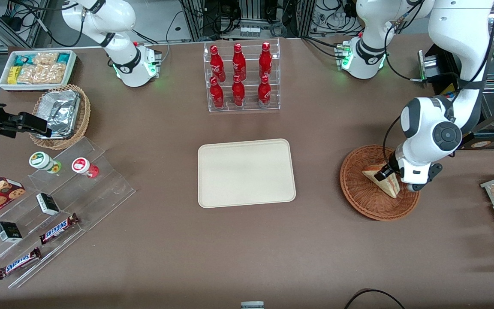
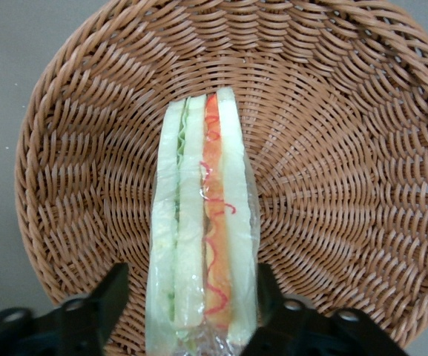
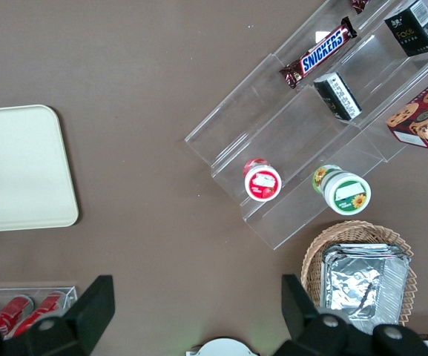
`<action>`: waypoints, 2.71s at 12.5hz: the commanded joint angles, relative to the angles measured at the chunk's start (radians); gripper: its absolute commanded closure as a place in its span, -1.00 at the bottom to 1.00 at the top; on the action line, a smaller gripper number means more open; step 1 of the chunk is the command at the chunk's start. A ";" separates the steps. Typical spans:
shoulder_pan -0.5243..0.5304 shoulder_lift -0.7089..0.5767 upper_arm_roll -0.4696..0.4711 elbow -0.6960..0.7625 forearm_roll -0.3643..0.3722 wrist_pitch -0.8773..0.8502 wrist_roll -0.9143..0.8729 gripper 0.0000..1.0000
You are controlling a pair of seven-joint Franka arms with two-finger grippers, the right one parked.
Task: Place sandwich from basket to tray
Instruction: 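Close the left gripper on the sandwich wrapper, then lift the sandwich and carry it over the cream tray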
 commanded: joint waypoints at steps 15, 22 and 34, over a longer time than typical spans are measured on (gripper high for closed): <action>-0.377 0.056 -0.004 0.430 -0.010 -0.386 -0.014 1.00; -0.628 0.378 -0.004 0.813 -0.107 -0.451 -0.040 1.00; -0.705 0.577 -0.008 0.989 -0.105 -0.463 -0.057 1.00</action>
